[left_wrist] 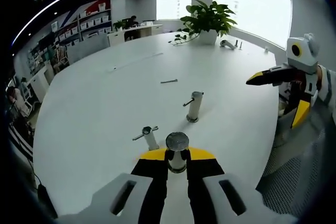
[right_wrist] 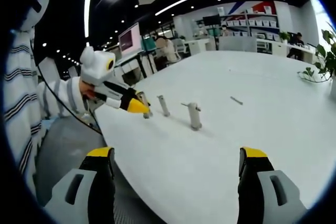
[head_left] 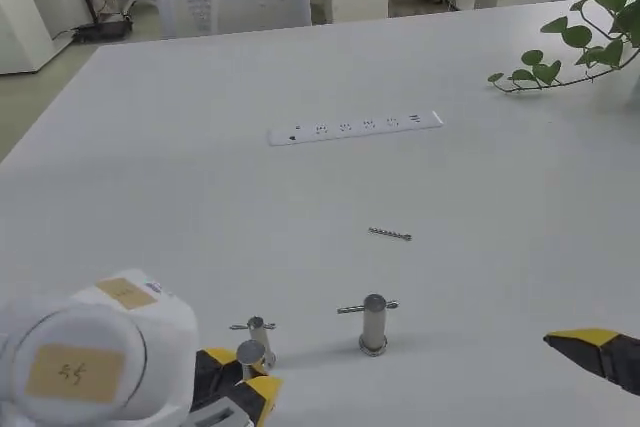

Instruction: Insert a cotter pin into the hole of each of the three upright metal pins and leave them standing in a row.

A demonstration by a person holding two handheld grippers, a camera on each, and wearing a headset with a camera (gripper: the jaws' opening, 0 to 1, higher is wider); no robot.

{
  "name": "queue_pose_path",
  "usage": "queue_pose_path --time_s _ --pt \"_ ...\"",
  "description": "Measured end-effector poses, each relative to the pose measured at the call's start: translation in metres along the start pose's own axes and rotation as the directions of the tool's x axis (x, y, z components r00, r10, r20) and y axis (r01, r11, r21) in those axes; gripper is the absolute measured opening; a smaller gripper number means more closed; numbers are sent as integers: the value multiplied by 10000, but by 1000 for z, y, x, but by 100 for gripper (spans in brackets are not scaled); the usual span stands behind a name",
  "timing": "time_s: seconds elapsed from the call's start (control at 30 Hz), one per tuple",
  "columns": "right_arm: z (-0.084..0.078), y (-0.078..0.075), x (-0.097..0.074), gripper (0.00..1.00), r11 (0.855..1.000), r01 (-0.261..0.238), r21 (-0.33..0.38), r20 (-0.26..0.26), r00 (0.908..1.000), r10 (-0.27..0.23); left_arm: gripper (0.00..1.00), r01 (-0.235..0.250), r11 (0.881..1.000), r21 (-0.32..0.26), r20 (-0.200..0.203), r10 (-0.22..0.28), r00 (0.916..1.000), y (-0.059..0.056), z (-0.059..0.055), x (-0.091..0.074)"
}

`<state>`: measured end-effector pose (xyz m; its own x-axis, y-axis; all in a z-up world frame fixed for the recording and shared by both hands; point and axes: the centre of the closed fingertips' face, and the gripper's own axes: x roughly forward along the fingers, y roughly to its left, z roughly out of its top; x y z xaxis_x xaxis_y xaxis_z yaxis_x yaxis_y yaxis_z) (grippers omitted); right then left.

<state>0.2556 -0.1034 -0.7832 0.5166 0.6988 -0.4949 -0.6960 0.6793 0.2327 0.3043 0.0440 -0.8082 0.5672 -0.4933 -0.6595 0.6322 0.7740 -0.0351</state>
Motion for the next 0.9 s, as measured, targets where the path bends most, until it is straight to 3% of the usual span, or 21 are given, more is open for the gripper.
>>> queue_pose_path --time_s 0.23,0.37,0.8,0.9 --pt "-3 0 -1 99 10000 36 -7 -64 10000 -36 11 46 9994 332 -162 -40 9999 -6 -8 11" --pt "-4 2 -1 99 10000 -10 -78 -109 9999 9 11 51 10000 21 -133 -51 9999 -6 -10 18" --pt "-3 -1 -3 100 9999 116 -81 12 9999 -116 11 -87 9998 -158 -159 84 9998 -5 -15 31" --pt "-3 -2 -3 100 9999 131 -100 -28 9999 -131 11 18 9998 -215 -323 -25 9995 -6 -18 35"
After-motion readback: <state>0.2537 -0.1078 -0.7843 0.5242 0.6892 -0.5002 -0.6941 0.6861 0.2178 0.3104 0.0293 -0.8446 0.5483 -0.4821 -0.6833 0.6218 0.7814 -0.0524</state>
